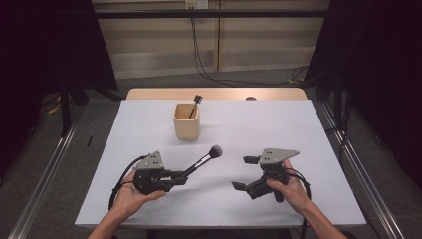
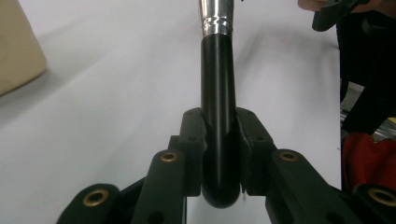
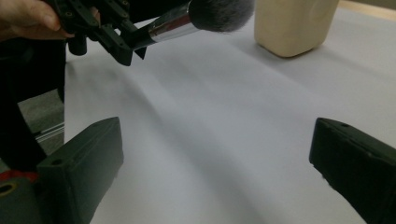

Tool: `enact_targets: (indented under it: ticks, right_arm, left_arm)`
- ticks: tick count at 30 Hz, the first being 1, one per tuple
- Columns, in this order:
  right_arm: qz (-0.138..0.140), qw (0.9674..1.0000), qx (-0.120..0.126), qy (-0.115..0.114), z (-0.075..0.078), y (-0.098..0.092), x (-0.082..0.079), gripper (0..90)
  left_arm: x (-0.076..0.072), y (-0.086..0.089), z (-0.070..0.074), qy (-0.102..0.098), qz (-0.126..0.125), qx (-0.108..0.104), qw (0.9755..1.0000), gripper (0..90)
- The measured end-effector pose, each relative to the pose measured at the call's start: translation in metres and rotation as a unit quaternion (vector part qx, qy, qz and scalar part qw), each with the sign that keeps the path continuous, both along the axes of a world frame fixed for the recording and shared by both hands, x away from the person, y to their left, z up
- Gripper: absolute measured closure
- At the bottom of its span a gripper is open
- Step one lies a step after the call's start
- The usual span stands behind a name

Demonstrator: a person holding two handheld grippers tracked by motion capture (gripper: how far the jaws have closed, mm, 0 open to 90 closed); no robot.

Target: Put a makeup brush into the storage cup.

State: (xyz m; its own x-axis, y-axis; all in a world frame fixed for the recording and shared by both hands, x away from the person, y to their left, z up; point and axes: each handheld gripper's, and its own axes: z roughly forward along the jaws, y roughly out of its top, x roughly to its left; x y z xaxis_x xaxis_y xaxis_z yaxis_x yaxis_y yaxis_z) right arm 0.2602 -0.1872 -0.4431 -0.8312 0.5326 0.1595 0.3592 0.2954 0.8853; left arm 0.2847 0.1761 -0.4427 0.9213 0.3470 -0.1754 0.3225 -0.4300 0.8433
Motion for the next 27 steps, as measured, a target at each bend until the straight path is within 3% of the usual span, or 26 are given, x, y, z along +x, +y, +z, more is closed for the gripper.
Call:
enact_targets:
  ticks: [5, 8, 13, 22, 23, 27]
  right_arm:
    - [-0.010, 0.9997, 0.011, -0.020, 0.001, 0.001, 0.000, 4.5]
    - [-0.010, 0.9990, 0.006, -0.043, 0.001, 0.001, 0.001, 3.2]
    - [-0.017, 0.9983, 0.028, -0.049, 0.003, 0.000, 0.003, 4.1]
    - [0.012, 0.9963, 0.079, -0.032, 0.009, -0.001, 0.002, 4.9]
    - [0.012, 0.9956, 0.086, -0.035, 0.010, -0.001, 0.002, 4.6]
    - [0.006, 0.9949, 0.097, -0.028, 0.014, 0.001, 0.004, 4.2]
  left_arm:
    - [-0.001, -0.002, 0.001, -0.013, -0.001, -0.019, 0.9997, 74.6]
    - [-0.001, -0.004, 0.003, -0.011, 0.001, -0.028, 0.9995, 74.6]
    - [-0.001, -0.010, 0.007, -0.017, 0.006, -0.049, 0.9986, 74.6]
    - [0.000, -0.017, 0.011, -0.039, 0.007, -0.068, 0.9969, 74.7]
    - [0.000, -0.018, 0.012, -0.043, 0.006, -0.063, 0.9971, 74.6]
    - [0.001, -0.021, 0.015, -0.049, 0.008, -0.078, 0.9957, 74.6]
